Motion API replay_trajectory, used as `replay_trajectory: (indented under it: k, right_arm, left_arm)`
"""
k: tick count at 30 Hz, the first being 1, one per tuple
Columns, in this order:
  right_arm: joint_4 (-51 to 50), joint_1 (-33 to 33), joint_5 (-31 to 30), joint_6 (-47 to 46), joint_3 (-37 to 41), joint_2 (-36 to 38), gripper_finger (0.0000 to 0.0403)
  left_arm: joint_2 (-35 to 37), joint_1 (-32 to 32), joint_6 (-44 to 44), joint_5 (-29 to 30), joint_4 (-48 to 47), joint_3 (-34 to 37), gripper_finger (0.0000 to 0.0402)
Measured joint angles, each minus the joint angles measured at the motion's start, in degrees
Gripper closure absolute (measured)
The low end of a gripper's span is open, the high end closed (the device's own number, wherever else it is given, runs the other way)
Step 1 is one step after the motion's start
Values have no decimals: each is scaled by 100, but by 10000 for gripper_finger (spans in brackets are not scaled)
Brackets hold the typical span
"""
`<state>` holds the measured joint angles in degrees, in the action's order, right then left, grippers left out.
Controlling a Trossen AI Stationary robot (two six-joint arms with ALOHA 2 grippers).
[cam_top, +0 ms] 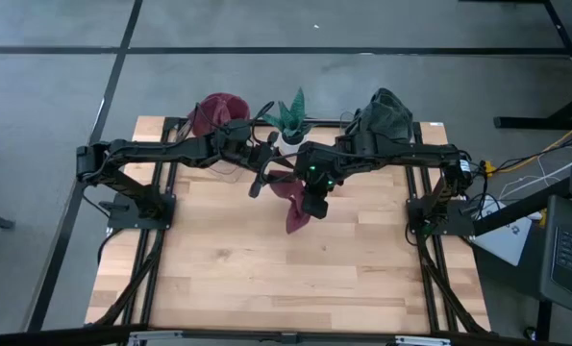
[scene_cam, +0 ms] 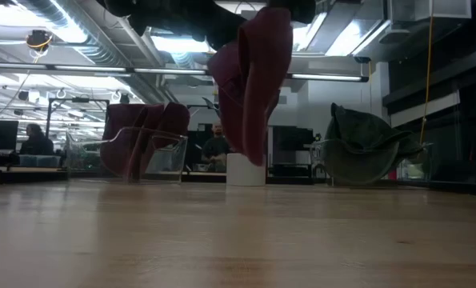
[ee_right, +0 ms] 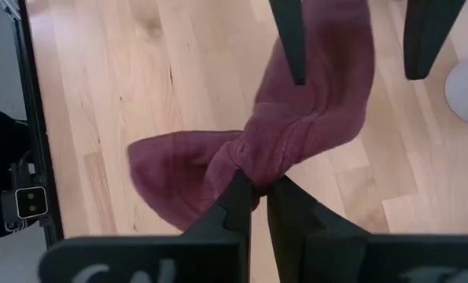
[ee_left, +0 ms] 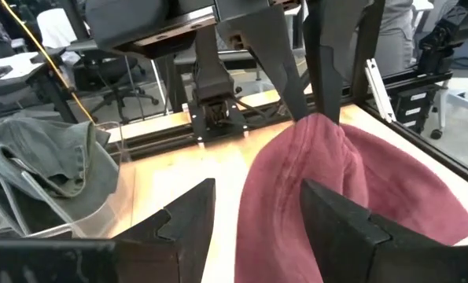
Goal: Pick & Place hat
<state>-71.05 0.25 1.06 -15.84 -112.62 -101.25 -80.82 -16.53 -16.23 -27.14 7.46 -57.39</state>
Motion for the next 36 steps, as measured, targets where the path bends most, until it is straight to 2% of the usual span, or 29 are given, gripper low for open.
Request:
replay_trajectory:
  k: [18,22,27,32,36]
  right_arm:
    - [282,0,-302,107,0,4,379]
    - [282,0,-302,110,0,4,379]
    - [260,0,-299,110,0,7,379]
    - [262,0,-258,83,0,7,376]
    - [264,0,-238,-37,-2,9,328]
  left_arm:
    - [2,81,89,-6,-168,0,224]
    - [2,79,-155,-177,-166,0,270]
    - [4,79,-303,-147,-146,0,379]
    - [28,106,-271,140,-159,0,398]
    - [83,111,-299,245,-157,0,398]
